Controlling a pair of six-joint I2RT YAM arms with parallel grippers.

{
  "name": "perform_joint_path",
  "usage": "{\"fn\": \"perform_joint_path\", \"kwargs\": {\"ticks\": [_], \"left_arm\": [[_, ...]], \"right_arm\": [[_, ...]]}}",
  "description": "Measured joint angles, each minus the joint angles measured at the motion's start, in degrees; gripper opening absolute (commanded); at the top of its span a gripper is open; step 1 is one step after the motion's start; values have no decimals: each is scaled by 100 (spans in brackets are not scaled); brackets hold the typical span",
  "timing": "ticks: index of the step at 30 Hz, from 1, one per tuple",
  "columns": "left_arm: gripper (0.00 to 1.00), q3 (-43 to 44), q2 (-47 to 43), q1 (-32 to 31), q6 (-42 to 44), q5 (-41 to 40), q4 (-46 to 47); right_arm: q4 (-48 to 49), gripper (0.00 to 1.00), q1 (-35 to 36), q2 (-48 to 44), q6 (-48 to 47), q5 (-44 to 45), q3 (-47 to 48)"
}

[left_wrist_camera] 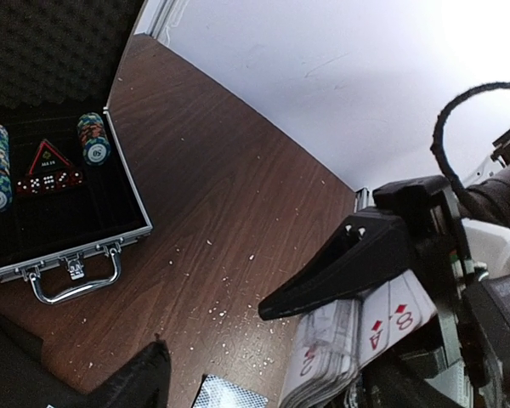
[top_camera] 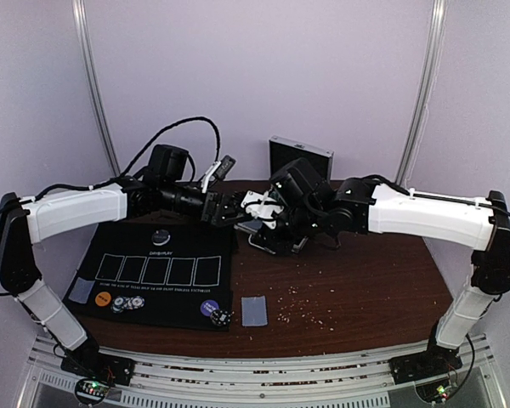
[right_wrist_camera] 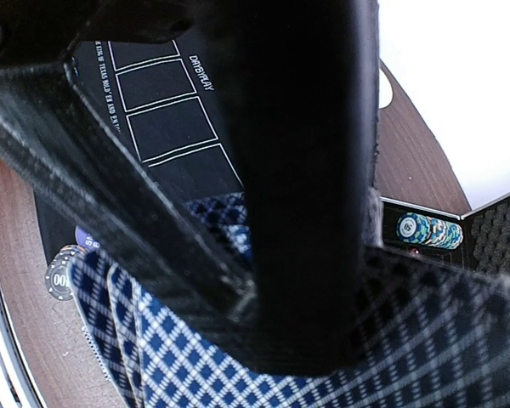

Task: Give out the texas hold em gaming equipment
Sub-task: Pick up the poker card from the face-down deck piles.

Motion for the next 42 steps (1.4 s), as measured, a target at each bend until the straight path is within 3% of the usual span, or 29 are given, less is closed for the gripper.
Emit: {"fn": "perform_joint_path", "kwargs": {"ticks": [7, 12, 20, 27, 30, 42], "left_arm": [[47, 168, -22, -81, 133, -269, -304], [38, 168, -170, -103, 254, -466, -597], [38, 170, -271, -72, 369, -651, -872], [58, 190, -304, -11, 490, -680, -1014], [58, 219, -304, 7, 514, -649, -1034], [9, 378, -302, -68, 595, -411, -975]], "right_arm": [[2, 41, -2, 0, 0, 11, 0], [4, 41, -2, 22, 0, 15, 0], [2, 41, -2, 55, -31, 24, 0], [4, 41, 0, 59, -87, 24, 0], [9, 41, -2, 59, -90, 24, 0], [-2, 41, -2, 59, -92, 35, 0]]}}
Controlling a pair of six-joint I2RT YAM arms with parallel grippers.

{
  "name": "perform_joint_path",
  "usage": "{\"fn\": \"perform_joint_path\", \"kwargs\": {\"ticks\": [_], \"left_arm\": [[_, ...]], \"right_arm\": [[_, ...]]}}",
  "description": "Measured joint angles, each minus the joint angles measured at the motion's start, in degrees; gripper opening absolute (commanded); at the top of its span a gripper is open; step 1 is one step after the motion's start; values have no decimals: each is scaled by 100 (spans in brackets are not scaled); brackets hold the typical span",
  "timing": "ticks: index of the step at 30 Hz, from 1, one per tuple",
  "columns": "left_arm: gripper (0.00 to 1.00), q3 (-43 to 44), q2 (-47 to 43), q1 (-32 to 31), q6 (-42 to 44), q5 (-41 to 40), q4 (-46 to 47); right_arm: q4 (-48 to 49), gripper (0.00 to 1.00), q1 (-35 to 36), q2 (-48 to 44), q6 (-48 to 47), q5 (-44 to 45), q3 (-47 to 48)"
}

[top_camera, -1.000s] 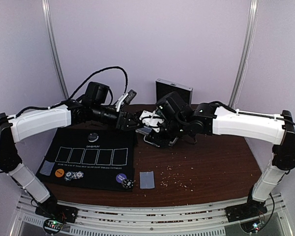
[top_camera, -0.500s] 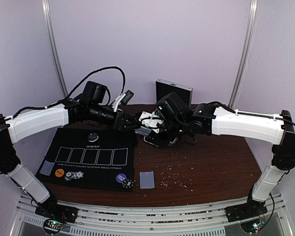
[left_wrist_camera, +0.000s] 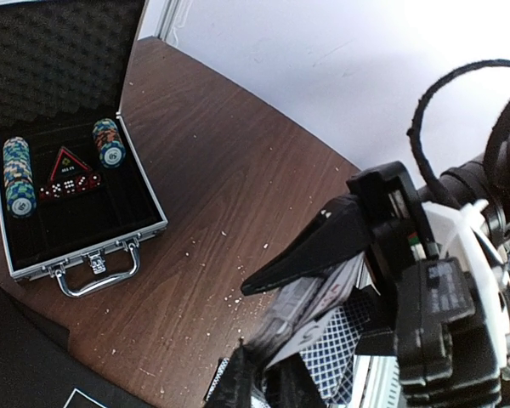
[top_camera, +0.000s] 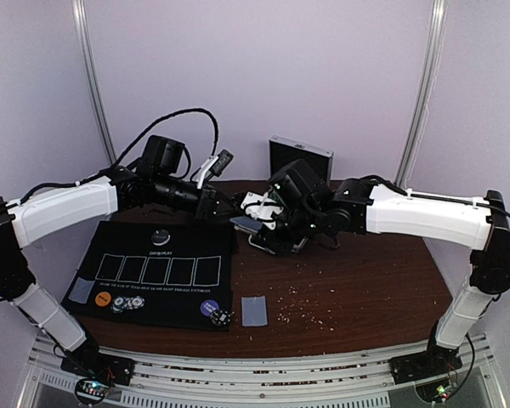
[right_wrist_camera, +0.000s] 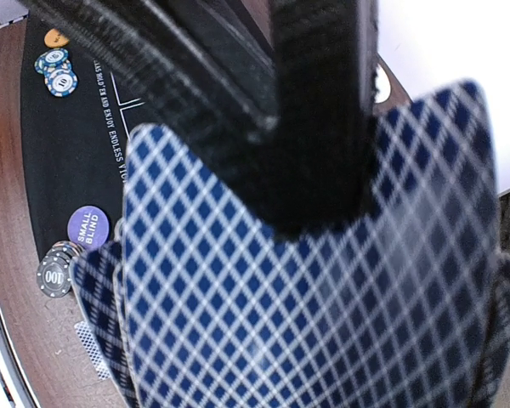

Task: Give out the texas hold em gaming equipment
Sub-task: Pick up the poker card from the face-down deck piles.

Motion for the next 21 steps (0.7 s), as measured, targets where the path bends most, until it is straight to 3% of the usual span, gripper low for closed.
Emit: {"fn": "perform_joint_path", "kwargs": {"ticks": [3, 21], "left_arm": [[0, 7, -2, 2, 55, 63, -22], [0, 48, -249, 337, -208, 57, -256]], "right_arm": [[-9, 41, -11, 2, 7, 26, 0], [114, 40, -175, 0, 20, 96, -66]]}}
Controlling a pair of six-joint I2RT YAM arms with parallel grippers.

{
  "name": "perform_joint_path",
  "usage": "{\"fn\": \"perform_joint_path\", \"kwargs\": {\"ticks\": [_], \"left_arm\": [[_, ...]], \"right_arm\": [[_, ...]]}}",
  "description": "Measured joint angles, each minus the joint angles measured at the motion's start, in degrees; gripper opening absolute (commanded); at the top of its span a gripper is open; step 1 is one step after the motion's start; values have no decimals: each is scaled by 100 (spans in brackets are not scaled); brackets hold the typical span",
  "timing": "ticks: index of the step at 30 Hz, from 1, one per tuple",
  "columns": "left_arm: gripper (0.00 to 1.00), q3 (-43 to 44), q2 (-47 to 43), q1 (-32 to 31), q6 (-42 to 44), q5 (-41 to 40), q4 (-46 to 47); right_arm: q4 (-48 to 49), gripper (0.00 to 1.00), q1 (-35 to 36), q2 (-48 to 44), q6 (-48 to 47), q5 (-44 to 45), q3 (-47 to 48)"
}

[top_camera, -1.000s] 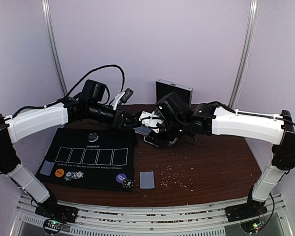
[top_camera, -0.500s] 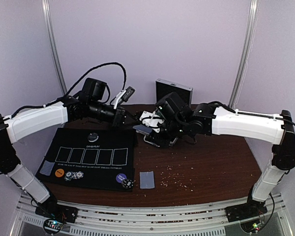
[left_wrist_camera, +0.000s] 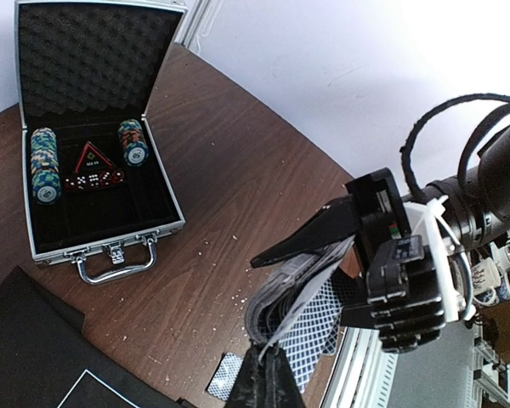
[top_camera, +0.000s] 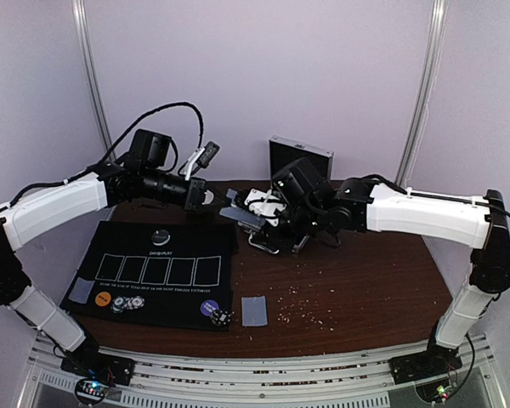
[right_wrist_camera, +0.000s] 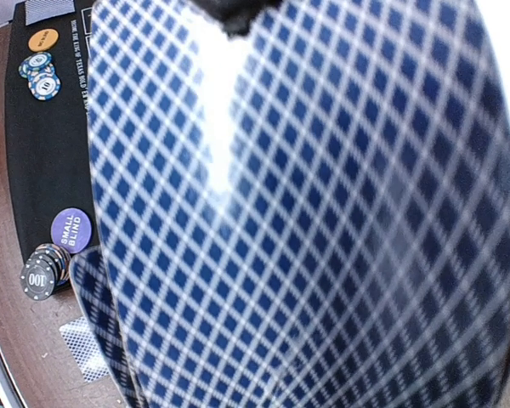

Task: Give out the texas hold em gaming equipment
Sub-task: Pick up the poker card from the face-down deck piles, then distribute the poker card in the big blind area.

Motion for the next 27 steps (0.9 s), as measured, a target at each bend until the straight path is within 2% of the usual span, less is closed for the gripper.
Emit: {"fn": "perform_joint_path", "kwargs": {"ticks": [9, 20, 23, 27], "left_arm": [[0, -304, -164, 254, -542, 33, 221], [0, -903, -1305, 1469, -1729, -861, 522], [0, -1408, -1703, 2048, -2098, -1117, 538], [0, -2435, -2470, 3469, -2542, -1373, 343]], "right_arm": [[81, 40, -98, 0, 101, 2, -138], [181, 40, -247, 0, 251, 28, -162], [184, 40, -254, 0, 258, 26, -162], [203, 40, -254, -17, 247, 22, -195]]}}
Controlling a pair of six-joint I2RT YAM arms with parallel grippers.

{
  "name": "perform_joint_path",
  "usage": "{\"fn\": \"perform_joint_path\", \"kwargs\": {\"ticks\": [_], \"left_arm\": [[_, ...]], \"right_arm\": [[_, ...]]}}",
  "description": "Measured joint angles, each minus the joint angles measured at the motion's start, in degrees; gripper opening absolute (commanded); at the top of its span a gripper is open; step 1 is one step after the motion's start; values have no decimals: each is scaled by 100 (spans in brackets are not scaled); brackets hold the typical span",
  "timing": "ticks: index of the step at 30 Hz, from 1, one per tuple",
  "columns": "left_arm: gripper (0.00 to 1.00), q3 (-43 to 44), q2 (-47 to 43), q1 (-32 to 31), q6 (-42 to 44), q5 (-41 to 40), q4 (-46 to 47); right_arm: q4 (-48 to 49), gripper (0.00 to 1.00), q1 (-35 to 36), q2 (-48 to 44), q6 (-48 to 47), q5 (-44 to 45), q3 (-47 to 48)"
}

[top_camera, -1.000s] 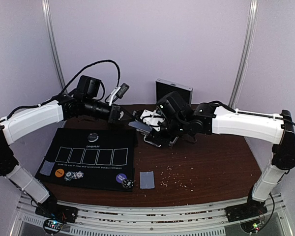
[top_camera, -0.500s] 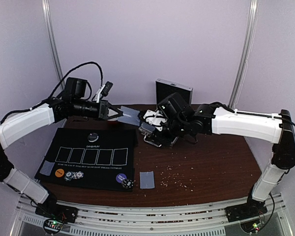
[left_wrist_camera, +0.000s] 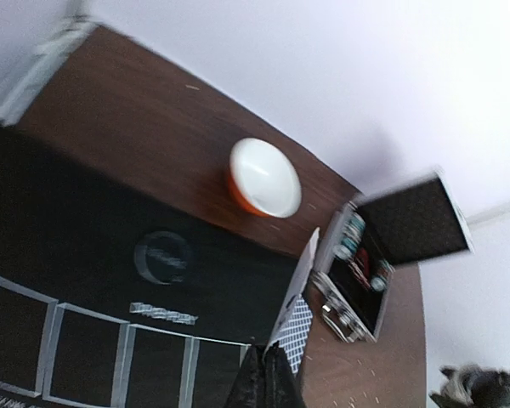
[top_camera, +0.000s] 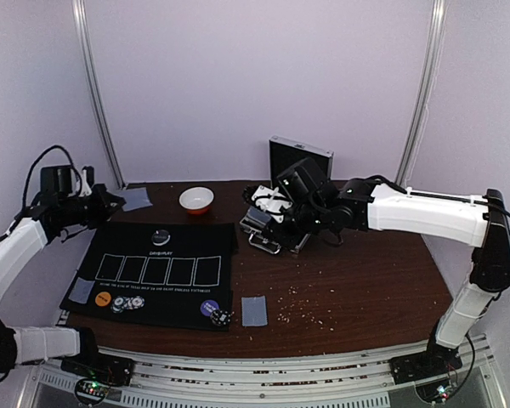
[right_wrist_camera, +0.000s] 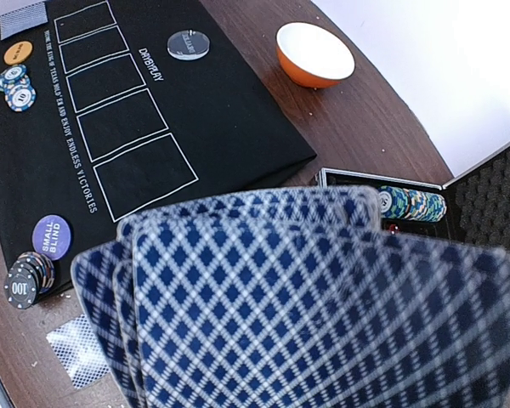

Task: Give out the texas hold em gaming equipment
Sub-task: Distribute the poker card in the big blind area.

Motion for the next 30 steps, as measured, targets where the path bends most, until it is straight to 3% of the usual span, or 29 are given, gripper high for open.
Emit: {"fn": "perform_joint_path", "kwargs": {"ticks": [3, 6, 13, 30], "left_arm": [[0, -380, -673, 1115, -33, -466, -713], [0, -378, -944, 1530, 83, -837, -1137], [0, -546, -608, 2793, 352, -1281, -1812], [0, -1128, -518, 3296, 374, -2297, -2756]], "right_arm": [[22, 40, 0, -50, -24, -11, -101], [33, 40, 0, -57, -61, -39, -144], [297, 40, -2, -190, -118, -160, -509], [625, 40, -291, -352, -177, -627, -1040]]}}
